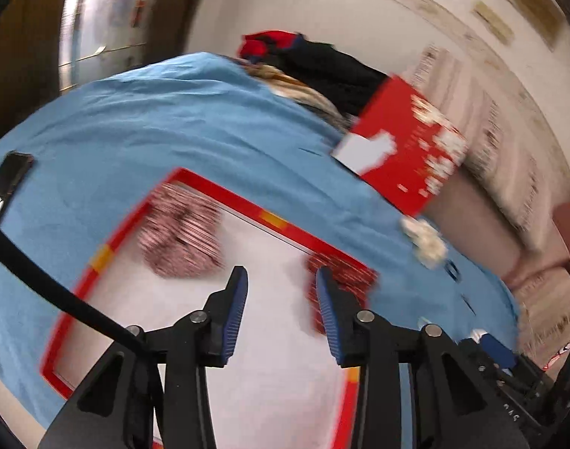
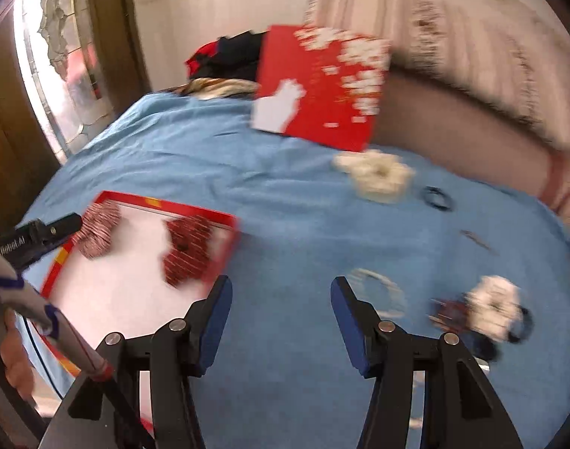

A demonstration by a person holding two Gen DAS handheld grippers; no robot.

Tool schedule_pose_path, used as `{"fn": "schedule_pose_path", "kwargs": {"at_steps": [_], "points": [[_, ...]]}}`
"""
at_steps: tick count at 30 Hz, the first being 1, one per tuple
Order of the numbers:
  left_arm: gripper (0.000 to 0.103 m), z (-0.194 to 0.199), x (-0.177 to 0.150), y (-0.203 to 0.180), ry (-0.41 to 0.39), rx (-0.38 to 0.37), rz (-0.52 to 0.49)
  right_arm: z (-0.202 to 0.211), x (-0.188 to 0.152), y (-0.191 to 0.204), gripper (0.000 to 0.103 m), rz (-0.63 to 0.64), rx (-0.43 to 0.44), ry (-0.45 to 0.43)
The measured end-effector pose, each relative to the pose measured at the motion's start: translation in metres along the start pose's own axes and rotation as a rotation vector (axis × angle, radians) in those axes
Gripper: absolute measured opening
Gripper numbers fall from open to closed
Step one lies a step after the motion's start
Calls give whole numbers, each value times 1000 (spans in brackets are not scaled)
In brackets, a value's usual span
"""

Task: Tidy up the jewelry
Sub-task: 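Move both open grippers back over the remaining accessories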

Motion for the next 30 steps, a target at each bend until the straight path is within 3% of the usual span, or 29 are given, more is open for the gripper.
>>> {"fn": "schedule_pose_path", "kwargs": {"at_steps": [7,11,17,20,26,30], "points": [[36,-6,-50,-76,86,-145,-140,55,-65,-99,62,-48,-187,-15],[36,-19,-89,-122,170,-205,-219,60,-97,-145,62,-137,-214,18],[36,-43,-156,-191,294,-263,-411,46,-135,-202,62,-304,-175,57],[35,-57,-182,-211,327,-257,-489,34,-147,-217,62,-366,-133,67],[35,-90,-200,-229,385,-261,-511,16,-151,-235,62,-418,-64,56],[35,-111,-207,-240,422,-276,-526,9,-134,-249,62,-427,-36,34]]}}
Point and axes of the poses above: each gripper's, at about its wrist camera, not at the fingertips, and z roughly against the way its jaws point, y to its left, x to its top, the point moved 2 cm from there along -z, roughly the way its jaws point, and after that the axes turned 3 degrees about y, right-handed, at the moved point
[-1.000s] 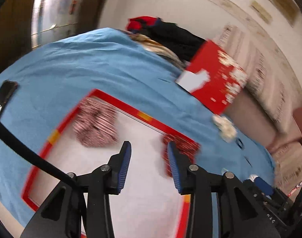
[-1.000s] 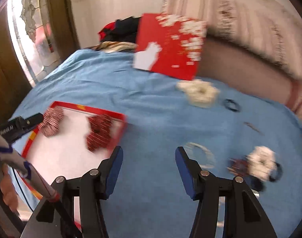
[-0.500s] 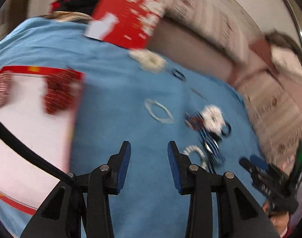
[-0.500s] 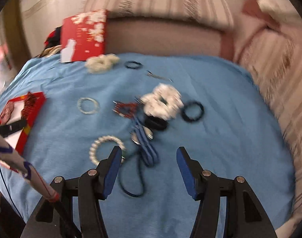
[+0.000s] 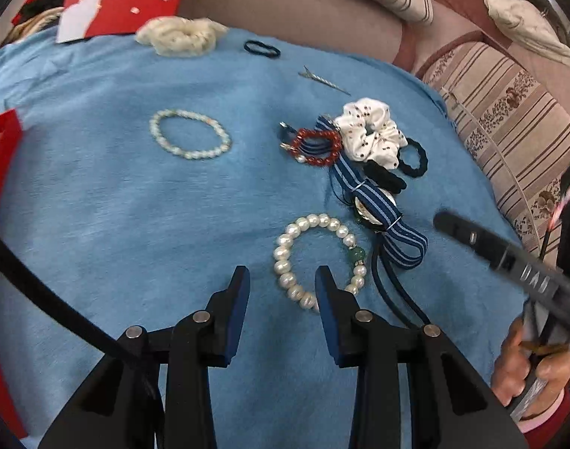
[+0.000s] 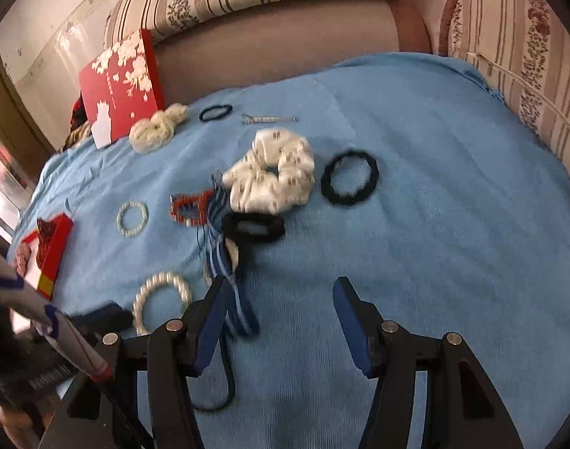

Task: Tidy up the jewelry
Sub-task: 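Move both open grippers back over the remaining accessories, then grasp the pearl bracelet with the left gripper while the right grasps the white cherry scrunchie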

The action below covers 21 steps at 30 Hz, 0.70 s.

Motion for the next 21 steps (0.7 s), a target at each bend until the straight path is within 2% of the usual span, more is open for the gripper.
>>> {"fn": "schedule_pose_path", "kwargs": {"at_steps": [4,7,11,14,15,16,17,21], "points": [[35,-11,8,-7,5,-23,-25,-13,29,1,62,-1,21,-28],[35,-16,14,-9,11,-43,-33,-33,47,-2,62,-24,20,-17],[35,-20,18,-10,16,-58,-38,-61,66,-15,60,-111,62,9],[34,-22,18,-12,10,-44,-41,-77,74,-24,49,-162,89,17],[29,-22,18,-14,7,-28,-54,-80,75,-25,41,-168,92,21],[17,-23,16,-16,7,-10,-67,-85,75,-26,38,-171,87,32],[10,-24,15,-18,10,0,-75,-88,74,-26,34,-170,83,37],[9,-21,12,-22,4,-3,-70,-84,76,-25,16,-169,82,33]]}}
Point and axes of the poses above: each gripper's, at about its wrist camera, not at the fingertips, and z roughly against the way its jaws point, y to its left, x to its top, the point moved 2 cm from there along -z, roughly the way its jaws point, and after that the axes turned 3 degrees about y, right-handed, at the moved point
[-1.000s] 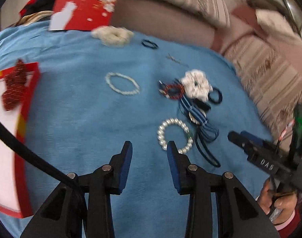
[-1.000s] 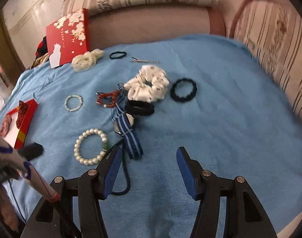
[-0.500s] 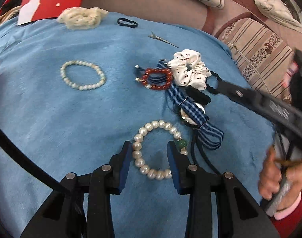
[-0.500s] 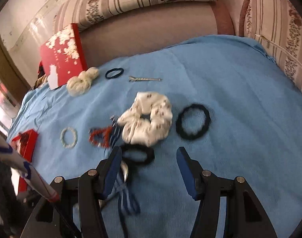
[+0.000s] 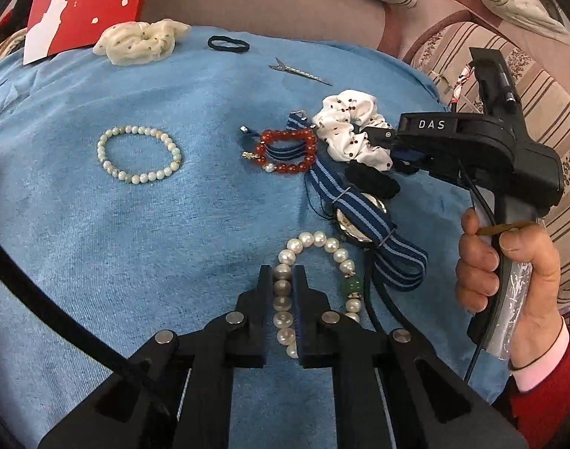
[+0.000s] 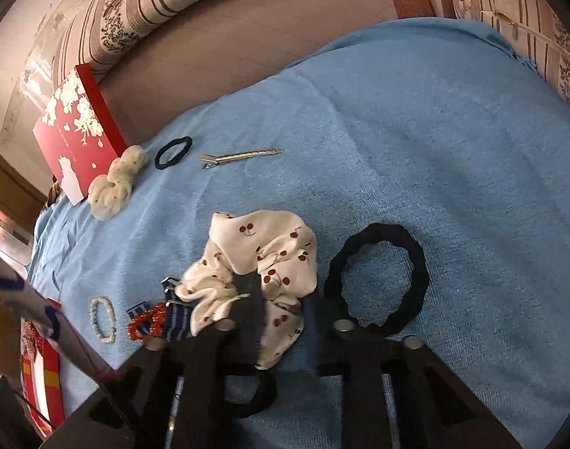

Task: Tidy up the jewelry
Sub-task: 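Grasp the pearl bracelet with the left gripper while the right grasps the white cherry scrunchie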

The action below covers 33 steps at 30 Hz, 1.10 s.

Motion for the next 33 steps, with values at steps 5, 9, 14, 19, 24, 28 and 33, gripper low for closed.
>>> {"fn": "schedule_pose_path", "kwargs": {"at_steps": [5,9,14,19,24,28,33], "points": [[9,21,4,9,-37,-46,56,31,2,8,13,15,1,-82],[9,50,5,22,-90,-68,84,56,-2,19,13,56,-20,-153],[9,80,7,39,-149,-79,119,75,-14,34,13,114,-39,-204],[9,112,7,67,-211,-40,179,87,-33,60,13,181,-38,-229],[9,146,2,106,-276,8,256,96,-56,94,13,265,-31,-247],[9,174,-8,141,-318,55,317,94,-75,125,13,285,32,-210],[9,198,-25,185,-340,118,395,87,-99,184,13,354,126,-141]]}}
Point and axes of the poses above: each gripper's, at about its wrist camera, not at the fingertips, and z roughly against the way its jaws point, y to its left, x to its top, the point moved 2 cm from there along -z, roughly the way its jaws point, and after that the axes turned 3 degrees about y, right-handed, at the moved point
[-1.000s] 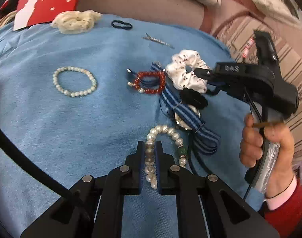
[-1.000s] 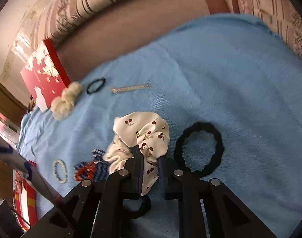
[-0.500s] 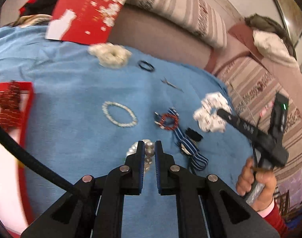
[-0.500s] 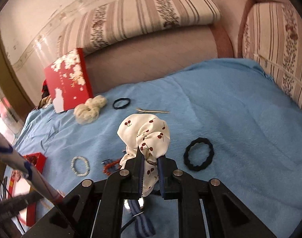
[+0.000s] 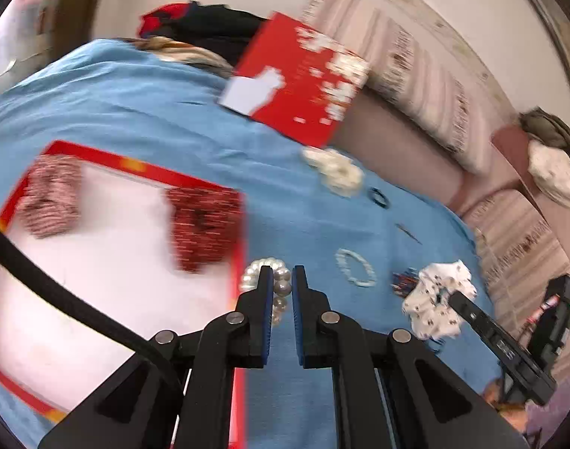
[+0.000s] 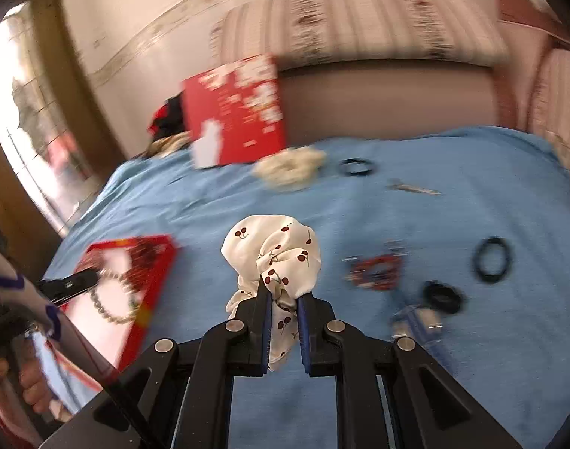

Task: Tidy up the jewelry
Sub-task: 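Grasp the pearl bracelet with the left gripper while the right grasps the white cherry scrunchie, then carry the bracelet and scrunchie into the tray and open both grippers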

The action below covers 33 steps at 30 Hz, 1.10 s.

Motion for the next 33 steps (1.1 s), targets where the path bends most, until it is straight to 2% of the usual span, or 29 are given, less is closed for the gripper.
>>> {"fn": "schedule_pose_path", "kwargs": {"at_steps": [6,9,13,16,22,27,29,31,33], "points": [[9,9,2,64,32,118,89,-21,-2,84,13,119,100,63],[9,6,1,100,74,218,150,-37,-7,129,13,183,138,104],[9,2,-5,138,138,285,258,-66,-17,170,13,219,178,183],[9,4,-8,163,154,323,321,-88,-28,197,13,249,184,242],[9,22,-4,198,102,451,379,-115,-42,220,13,313,124,292],[10,37,-5,215,41,434,461,-132,-42,233,13,333,107,322],[14,45,-2,213,4,409,473,-141,-39,243,13,347,105,327],[26,52,2,211,-41,389,490,-152,-34,254,13,364,101,330],[28,57,5,212,-69,388,500,-164,-27,267,13,391,81,324]]}}
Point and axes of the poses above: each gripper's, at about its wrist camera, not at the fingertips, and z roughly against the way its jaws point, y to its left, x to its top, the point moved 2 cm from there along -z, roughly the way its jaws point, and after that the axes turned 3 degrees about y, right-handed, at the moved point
